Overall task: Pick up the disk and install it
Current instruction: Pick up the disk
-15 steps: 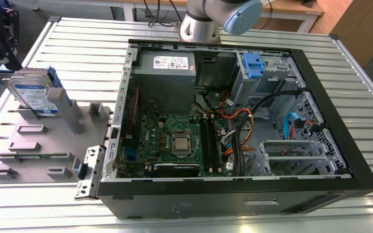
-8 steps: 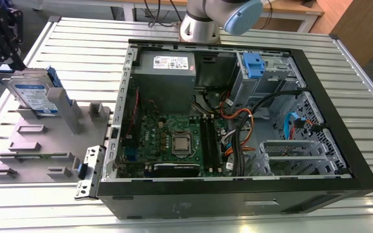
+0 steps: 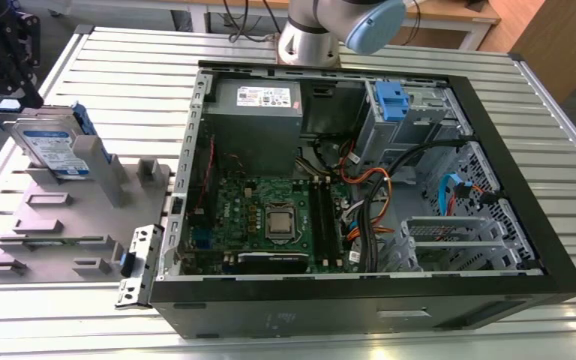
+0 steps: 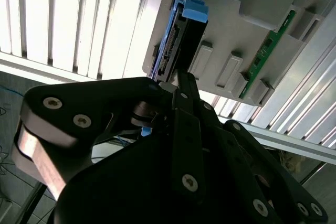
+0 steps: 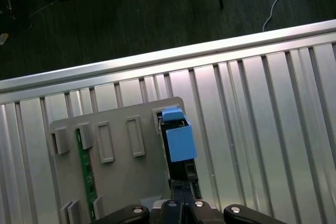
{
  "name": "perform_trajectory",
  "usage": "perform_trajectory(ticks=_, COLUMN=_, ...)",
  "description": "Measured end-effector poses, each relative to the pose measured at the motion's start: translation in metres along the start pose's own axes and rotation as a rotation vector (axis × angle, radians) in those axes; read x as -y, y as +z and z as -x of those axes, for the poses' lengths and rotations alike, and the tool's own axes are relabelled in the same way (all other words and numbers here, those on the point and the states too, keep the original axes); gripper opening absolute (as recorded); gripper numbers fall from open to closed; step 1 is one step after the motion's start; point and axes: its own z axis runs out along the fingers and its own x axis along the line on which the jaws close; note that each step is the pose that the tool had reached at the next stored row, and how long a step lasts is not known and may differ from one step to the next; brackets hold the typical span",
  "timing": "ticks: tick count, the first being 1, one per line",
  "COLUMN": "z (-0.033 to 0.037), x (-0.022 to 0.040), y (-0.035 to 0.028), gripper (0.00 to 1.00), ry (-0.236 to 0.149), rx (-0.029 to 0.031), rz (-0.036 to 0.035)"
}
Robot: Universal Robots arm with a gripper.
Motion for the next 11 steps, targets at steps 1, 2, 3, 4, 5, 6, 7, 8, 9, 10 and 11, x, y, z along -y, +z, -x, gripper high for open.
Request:
perform_trajectory(ticks=1, z=0.0001, x=-0.0001, y=0.0000, gripper=0.11, ry=-0.001, rx=-0.0001, rz=0.0001)
perform_trajectory(ticks=2, z=0.0002, x=-0.0001, y=0.0000, gripper=0.11, ry=-0.003, rx=-0.0002, rz=0.0002)
perform_trajectory(ticks=3, z=0.0003, x=-0.0002, y=0.0001, gripper=0.11, ry=-0.007, rx=-0.0003, rz=-0.0001)
perform_trajectory(ticks=4, z=0.0003, x=-0.0002, y=0.0002, gripper=0.11, ry=-0.011, rx=-0.0004, rz=-0.0008)
perform_trajectory(ticks=5, z=0.0003, x=-0.0003, y=0.0005, gripper=0.11, ry=-0.016, rx=-0.0002, rz=-0.0020)
perform_trajectory(ticks=6, z=0.0003, x=-0.0004, y=0.0007, gripper=0.11, ry=-0.019, rx=-0.0002, rz=-0.0028)
perform_trajectory(ticks=7, z=0.0003, x=-0.0004, y=0.0007, gripper=0.11, ry=-0.021, rx=-0.0002, rz=-0.0029)
perform_trajectory(ticks=8, z=0.0003, x=-0.0004, y=0.0007, gripper=0.11, ry=-0.021, rx=-0.0002, rz=-0.0030)
perform_trajectory(ticks=9, z=0.0003, x=-0.0004, y=0.0008, gripper=0.11, ry=-0.021, rx=-0.0001, rz=-0.0031)
perform_trajectory(ticks=10, z=0.0003, x=-0.0004, y=0.0008, gripper=0.11, ry=-0.021, rx=-0.0002, rz=-0.0031)
perform_trajectory(ticks=11, z=0.0003, x=-0.0004, y=0.0008, gripper=0.11, ry=-0.022, rx=-0.0002, rz=-0.0030)
